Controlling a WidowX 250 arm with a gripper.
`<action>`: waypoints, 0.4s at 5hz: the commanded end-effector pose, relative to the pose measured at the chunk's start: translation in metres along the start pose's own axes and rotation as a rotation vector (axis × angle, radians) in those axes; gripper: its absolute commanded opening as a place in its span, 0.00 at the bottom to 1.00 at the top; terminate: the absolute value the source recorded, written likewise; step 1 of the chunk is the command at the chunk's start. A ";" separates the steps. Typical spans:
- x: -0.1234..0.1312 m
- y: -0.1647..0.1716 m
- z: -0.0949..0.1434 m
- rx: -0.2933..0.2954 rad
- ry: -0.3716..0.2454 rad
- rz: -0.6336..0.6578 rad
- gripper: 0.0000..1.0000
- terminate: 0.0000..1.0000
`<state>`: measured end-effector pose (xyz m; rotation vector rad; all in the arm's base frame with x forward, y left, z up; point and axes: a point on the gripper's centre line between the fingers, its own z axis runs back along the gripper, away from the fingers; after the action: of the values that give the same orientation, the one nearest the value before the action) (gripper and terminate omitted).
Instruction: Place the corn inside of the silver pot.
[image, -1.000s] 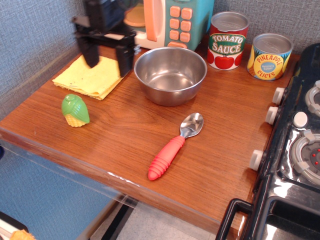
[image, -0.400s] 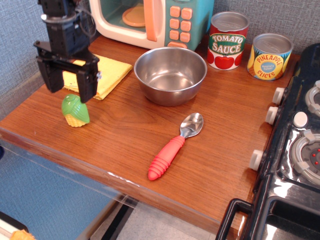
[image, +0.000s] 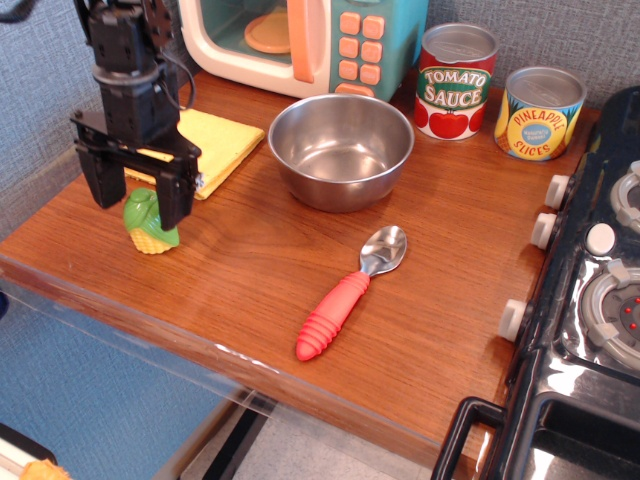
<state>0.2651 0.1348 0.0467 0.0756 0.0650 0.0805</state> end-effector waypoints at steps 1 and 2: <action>0.004 -0.002 -0.004 0.025 0.000 0.016 1.00 0.00; 0.004 -0.001 -0.007 0.021 0.008 0.028 1.00 0.00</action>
<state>0.2657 0.1327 0.0271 0.0799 0.1077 0.1056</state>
